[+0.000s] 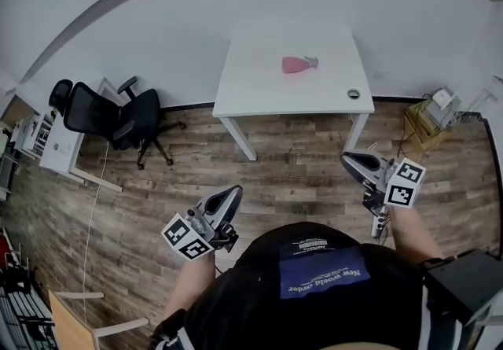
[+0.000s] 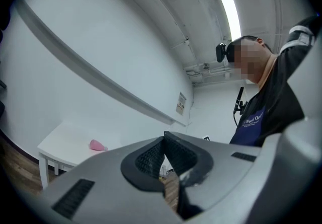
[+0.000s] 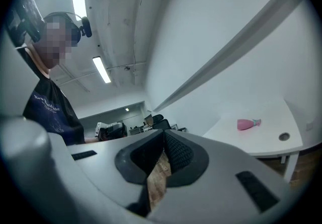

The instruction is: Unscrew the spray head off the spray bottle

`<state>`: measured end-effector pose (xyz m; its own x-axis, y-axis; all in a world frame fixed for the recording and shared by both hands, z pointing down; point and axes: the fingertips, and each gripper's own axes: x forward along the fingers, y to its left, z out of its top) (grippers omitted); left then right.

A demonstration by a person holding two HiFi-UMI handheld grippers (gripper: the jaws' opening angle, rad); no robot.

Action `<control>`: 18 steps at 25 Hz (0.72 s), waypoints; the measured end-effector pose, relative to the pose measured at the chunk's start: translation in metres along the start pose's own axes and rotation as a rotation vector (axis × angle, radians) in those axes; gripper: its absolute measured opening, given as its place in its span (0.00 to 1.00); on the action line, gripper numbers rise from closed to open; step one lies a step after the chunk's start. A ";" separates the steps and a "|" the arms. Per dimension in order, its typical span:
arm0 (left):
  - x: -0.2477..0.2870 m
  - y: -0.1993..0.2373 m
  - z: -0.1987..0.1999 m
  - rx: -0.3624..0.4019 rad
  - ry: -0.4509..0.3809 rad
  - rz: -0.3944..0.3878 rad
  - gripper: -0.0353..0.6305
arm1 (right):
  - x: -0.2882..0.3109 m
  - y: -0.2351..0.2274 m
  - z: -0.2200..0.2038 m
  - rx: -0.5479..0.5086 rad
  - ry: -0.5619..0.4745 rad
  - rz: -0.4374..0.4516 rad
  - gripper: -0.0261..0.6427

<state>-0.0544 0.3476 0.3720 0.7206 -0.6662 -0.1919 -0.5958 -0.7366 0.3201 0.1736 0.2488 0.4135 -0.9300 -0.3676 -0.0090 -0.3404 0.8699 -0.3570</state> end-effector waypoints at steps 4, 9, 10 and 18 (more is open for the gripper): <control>0.032 0.013 -0.006 -0.010 0.042 -0.027 0.06 | -0.015 -0.026 -0.003 0.040 -0.009 -0.022 0.03; 0.069 0.039 -0.010 -0.030 0.067 -0.094 0.06 | -0.027 -0.059 0.004 0.047 -0.028 -0.107 0.03; 0.075 0.046 -0.011 -0.035 0.070 -0.111 0.06 | -0.027 -0.065 0.006 0.040 -0.035 -0.133 0.03; 0.129 0.138 0.002 -0.084 0.079 -0.270 0.06 | 0.002 -0.112 0.045 -0.038 -0.083 -0.322 0.03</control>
<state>-0.0445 0.1595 0.3897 0.8765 -0.4337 -0.2088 -0.3495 -0.8717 0.3435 0.2156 0.1358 0.4108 -0.7596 -0.6501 0.0219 -0.6216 0.7156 -0.3185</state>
